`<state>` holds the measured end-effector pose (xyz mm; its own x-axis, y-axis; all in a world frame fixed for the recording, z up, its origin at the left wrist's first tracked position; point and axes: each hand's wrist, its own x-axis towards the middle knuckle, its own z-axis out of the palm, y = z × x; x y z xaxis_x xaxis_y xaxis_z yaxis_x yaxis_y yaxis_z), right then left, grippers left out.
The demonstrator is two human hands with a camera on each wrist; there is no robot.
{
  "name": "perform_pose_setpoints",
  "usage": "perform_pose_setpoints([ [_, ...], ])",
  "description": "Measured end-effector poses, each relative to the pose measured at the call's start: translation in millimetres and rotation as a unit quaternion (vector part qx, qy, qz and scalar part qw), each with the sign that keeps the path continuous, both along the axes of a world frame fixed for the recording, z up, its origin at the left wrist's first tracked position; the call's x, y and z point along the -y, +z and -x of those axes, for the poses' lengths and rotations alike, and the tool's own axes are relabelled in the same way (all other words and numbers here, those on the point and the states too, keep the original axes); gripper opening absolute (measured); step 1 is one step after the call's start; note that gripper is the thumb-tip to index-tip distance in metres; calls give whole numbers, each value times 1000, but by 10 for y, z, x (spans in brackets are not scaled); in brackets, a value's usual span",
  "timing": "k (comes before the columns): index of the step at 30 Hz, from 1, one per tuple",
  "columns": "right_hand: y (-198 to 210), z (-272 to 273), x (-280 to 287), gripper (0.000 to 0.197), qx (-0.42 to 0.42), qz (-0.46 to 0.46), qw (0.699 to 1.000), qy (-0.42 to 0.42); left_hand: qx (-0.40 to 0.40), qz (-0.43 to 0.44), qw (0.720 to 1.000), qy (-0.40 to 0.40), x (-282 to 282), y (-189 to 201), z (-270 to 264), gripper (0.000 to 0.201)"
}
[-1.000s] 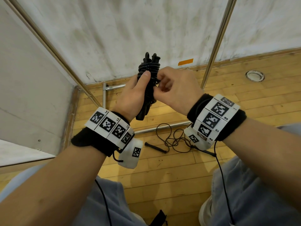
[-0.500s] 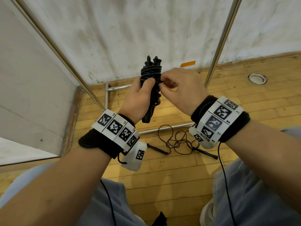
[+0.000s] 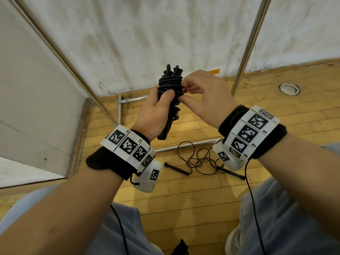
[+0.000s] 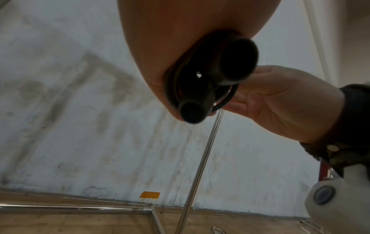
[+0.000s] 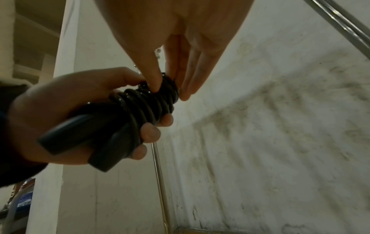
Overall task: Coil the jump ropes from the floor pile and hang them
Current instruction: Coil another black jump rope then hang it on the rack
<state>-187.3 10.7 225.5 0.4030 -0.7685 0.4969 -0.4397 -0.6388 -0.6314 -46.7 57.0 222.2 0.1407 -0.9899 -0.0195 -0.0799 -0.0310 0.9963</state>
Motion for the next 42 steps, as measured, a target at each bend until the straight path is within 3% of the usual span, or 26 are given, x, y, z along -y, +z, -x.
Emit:
perform_pose_setpoints([
  [5, 47, 21, 8, 14, -32, 18, 999, 13, 12, 3, 1000, -15, -26, 17, -20, 16],
  [12, 27, -12, -55, 8, -27, 129, 991, -8, 2, -8, 999, -32, -22, 74, -4, 40],
  [17, -79, -37, -103, 8, -17, 145, 989, -12, 3, 7, 1000, -13, -14, 32, -11, 22],
  [19, -70, -40, -99, 8, 17, 85, 996, -5, 21, 24, 999, 4, -8, 0, -18, 14],
  [22, -2, -55, -79, 8, 96, -120, 988, -5, 93, 67, 993, 29, 2, -37, -41, 18],
  [24, 12, -73, -87, 9, 154, -248, 956, -6, 154, 101, 982, 46, 0, -58, -50, 23],
  [27, 24, -85, -111, 12, 252, -400, 881, 3, 243, 132, 959, 61, -7, -97, -49, 30],
  [29, 45, -80, -113, 12, 266, -432, 862, 6, 262, 135, 953, 63, -9, -111, -36, 36],
  [34, 89, -79, -72, 31, 267, -424, 864, -47, 258, 135, 955, 53, -13, -99, 17, 26],
  [38, 88, -46, 22, 30, 300, -467, 828, -81, 252, 120, 959, 48, -16, -102, 38, 29],
  [42, 55, -58, -5, 17, 253, -475, 842, -37, 232, 108, 965, 50, -14, -112, -6, 25],
])
